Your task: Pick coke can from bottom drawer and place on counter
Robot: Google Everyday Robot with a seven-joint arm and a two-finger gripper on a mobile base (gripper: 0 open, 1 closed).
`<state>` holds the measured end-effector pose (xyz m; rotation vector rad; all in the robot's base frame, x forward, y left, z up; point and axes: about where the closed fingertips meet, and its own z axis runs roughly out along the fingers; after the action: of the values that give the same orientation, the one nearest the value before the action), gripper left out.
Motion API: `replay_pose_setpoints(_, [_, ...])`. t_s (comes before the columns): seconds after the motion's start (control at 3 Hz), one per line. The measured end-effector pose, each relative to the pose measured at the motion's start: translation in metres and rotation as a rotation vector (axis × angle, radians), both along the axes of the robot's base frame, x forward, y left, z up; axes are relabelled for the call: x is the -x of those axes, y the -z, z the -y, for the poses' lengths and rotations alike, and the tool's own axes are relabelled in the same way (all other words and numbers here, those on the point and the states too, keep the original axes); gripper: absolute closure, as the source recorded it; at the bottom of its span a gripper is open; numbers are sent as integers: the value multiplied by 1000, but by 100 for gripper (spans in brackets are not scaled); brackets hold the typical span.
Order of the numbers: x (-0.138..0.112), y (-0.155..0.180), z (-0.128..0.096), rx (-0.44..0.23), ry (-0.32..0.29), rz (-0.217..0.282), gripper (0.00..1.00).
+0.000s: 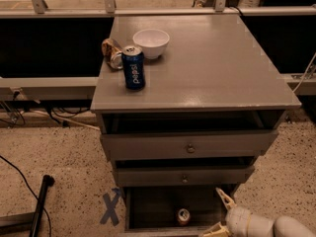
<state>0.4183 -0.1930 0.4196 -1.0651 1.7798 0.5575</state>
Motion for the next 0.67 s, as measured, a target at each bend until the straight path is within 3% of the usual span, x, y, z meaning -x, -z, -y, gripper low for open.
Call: replay_pose_setpoints(0.67, [-36,67,-16,-32,-7,43,0])
